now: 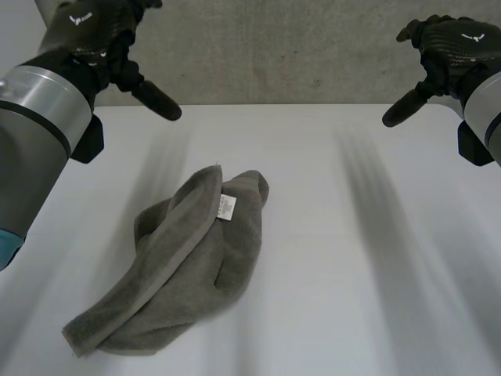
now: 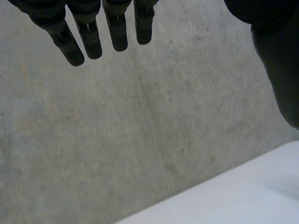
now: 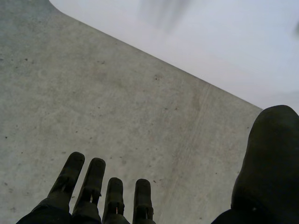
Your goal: Fold the towel.
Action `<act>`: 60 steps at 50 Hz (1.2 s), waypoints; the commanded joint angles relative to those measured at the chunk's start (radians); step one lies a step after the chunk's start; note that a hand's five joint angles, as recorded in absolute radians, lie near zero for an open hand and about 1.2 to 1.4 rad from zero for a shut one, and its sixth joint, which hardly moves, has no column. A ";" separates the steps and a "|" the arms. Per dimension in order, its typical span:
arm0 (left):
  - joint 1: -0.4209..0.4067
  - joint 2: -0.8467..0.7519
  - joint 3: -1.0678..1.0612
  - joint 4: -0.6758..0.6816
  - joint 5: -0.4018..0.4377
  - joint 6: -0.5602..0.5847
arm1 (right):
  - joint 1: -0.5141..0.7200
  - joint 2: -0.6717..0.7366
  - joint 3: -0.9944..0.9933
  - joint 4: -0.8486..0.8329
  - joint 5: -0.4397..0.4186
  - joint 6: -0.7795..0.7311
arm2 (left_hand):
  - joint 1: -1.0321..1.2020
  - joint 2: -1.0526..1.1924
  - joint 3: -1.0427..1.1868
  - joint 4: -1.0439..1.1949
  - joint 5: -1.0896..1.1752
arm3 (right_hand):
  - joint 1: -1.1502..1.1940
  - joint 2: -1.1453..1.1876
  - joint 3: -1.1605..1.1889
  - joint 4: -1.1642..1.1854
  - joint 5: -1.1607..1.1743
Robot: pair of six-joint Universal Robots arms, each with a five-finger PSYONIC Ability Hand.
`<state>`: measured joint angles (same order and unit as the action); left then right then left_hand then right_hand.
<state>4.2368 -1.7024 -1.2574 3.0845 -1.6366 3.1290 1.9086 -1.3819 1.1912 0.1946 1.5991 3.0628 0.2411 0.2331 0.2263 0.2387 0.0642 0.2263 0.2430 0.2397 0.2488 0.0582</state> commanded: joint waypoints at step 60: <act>0.074 -0.210 -0.496 0.154 0.126 0.095 | 0.337 0.527 -0.021 -0.044 -0.309 -0.457 | -0.004 0.004 0.011 -0.002 -0.002 | -0.052 -0.068 -0.065 -0.074 -0.058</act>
<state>4.3871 -1.8020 -1.7768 3.2111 -1.5019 3.2228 2.2330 -0.9183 1.2153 0.1763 1.2603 2.6124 0.2406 0.2318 0.2248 0.2387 0.0643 0.2262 0.2430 0.2396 0.2488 0.0580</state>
